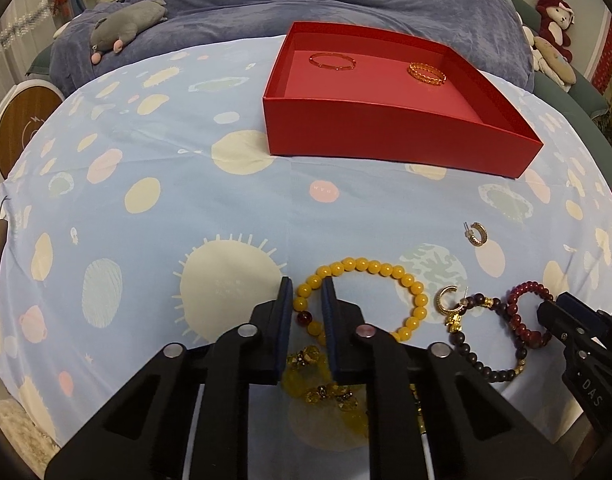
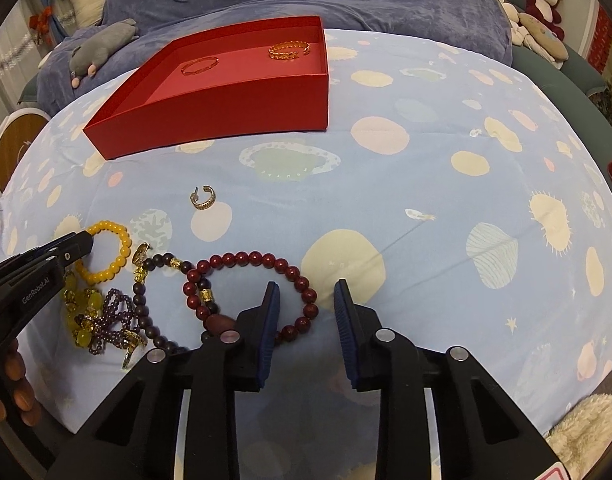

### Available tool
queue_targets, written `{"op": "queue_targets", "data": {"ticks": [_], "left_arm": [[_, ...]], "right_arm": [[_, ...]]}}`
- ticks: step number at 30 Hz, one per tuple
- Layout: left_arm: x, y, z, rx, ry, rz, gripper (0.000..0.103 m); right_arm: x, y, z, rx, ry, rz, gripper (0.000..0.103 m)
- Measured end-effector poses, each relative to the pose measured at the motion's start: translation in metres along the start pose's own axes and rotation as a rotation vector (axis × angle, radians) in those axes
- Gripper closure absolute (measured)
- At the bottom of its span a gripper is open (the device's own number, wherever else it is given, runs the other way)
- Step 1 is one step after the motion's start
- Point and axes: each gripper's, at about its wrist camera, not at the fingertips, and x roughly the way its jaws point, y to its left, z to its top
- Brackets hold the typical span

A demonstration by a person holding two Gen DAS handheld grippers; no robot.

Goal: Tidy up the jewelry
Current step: 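Grasp the dark red bead bracelet with the right tool while the left grasps the yellow bead bracelet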

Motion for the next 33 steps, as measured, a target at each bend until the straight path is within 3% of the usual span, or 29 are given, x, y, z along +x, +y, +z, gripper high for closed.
{"op": "queue_targets", "data": {"ticks": [4,15,33], "left_arm": [[-0.002,0.001,-0.002,-0.010,0.008,-0.030,0.096],[-0.033,0.013,-0.008,-0.055,-0.026,-0.065,0.096],[-0.047,0.023,-0.045,-0.062,0.015,-0.059,0.096]], "right_arm": [[-0.002,-0.001,-0.002,0.003,0.010,0.018,0.095],[-0.023,-0.014,-0.012,0.070,-0.001,0.071,0.095],[-0.039,-0.010,-0.039,0.056,0.032,0.111,0.095]]}}
